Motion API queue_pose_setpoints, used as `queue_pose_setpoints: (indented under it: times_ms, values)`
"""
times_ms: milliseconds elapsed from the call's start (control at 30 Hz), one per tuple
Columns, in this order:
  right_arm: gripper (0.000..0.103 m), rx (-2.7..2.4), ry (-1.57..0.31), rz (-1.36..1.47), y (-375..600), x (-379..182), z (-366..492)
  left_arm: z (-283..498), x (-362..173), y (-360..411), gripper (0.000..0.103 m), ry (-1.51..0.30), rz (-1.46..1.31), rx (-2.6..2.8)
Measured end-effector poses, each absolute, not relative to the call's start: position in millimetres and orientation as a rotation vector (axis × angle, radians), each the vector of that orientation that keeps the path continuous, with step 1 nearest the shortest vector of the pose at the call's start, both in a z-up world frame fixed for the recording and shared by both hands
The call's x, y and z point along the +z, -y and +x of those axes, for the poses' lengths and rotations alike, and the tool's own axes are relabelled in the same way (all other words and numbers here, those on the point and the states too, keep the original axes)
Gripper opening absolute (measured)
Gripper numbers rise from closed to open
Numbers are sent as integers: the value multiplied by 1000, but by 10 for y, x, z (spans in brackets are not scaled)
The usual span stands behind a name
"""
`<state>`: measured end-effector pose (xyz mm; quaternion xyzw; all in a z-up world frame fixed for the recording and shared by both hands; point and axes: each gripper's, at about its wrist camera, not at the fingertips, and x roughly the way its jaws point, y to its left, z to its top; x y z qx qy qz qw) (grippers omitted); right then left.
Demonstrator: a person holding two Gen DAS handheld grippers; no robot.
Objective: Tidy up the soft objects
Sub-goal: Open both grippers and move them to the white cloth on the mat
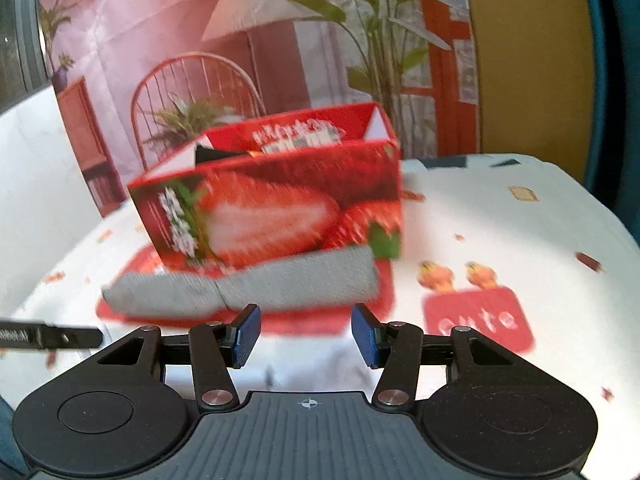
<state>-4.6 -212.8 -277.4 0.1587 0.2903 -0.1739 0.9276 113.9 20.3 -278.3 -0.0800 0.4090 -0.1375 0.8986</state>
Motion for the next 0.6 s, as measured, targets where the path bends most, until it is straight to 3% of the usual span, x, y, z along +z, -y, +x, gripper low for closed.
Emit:
queue_pose_setpoints:
  times_ms: [333, 600]
  values:
    - [47, -429, -606, 354, 2226, -3030, -197, 1125, -2840, -289, 70, -860, -193, -279]
    - [47, -385, -656, 338, 2163, -3232, -26, 1180, -2989, -245, 64, -878, -188, -288]
